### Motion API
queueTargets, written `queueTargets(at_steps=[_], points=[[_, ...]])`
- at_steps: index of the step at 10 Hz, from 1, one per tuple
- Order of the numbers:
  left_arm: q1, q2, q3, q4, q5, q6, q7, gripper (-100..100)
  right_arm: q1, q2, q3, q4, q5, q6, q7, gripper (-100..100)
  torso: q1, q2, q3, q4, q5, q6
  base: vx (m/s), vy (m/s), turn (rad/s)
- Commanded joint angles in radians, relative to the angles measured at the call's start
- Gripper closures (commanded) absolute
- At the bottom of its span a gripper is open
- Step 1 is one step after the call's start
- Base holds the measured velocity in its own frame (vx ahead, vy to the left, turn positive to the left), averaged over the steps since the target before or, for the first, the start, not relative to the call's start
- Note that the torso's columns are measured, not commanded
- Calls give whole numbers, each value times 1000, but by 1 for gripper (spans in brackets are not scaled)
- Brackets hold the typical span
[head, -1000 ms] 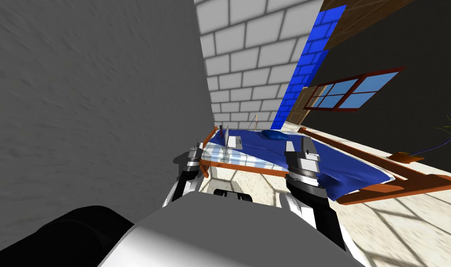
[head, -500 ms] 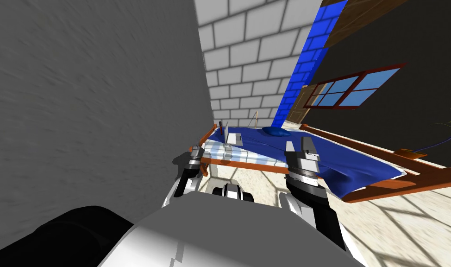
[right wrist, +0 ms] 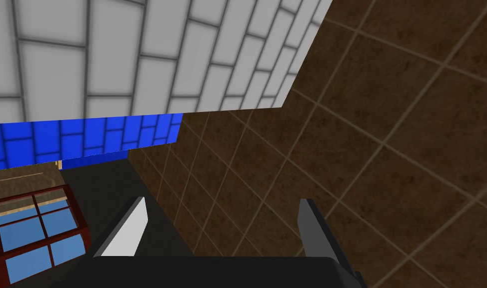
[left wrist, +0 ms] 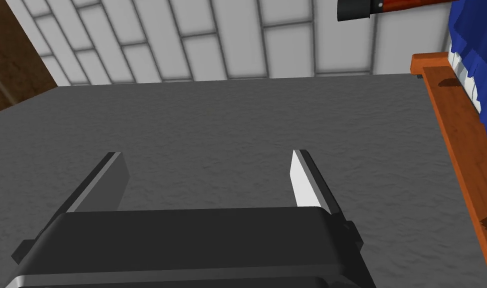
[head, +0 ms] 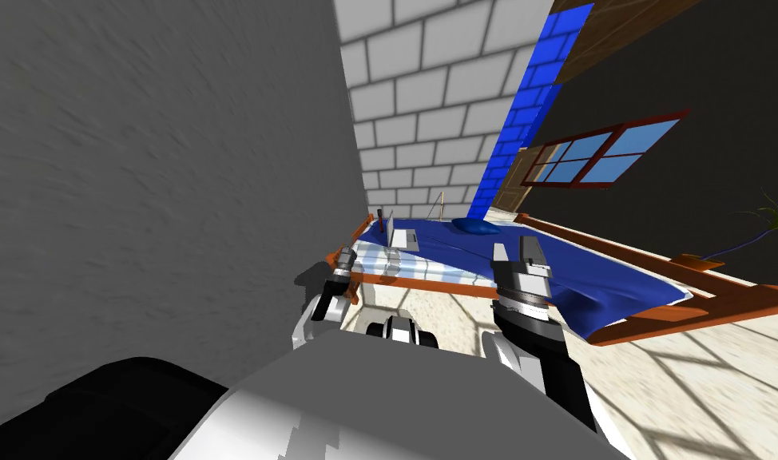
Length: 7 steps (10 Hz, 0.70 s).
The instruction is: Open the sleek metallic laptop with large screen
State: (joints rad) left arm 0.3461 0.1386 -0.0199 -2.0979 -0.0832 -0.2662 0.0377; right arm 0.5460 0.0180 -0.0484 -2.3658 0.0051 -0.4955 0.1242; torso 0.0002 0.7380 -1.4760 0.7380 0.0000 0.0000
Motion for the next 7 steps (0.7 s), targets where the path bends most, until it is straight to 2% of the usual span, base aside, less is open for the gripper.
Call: queueTargets(at_steps=[1, 4, 5, 7], points=[[-73, 12, 3, 59, -31, 51, -31, -100, 0, 0, 0, 0, 0, 0, 0, 0, 0, 0, 0, 0, 0, 0, 0, 19, -32], [-166, 23, 9, 137, -71, 115, -70, -100, 0, 0, 0, 0, 0, 0, 0, 0, 0, 0, 0, 0, 0, 0, 3, 23, -35], [-176, 23, 9, 142, -71, 115, -70, -100, 0, 0, 0, 0, 0, 0, 0, 0, 0, 0, 0, 0, 0, 0, 2, 17, -10], [-245, 30, 14, 203, -99, 161, -98, -100, 0, 0, 0, 0, 0, 0, 0, 0, -1, 0, 0, 0, 0, 0, 1, 13, -24]])
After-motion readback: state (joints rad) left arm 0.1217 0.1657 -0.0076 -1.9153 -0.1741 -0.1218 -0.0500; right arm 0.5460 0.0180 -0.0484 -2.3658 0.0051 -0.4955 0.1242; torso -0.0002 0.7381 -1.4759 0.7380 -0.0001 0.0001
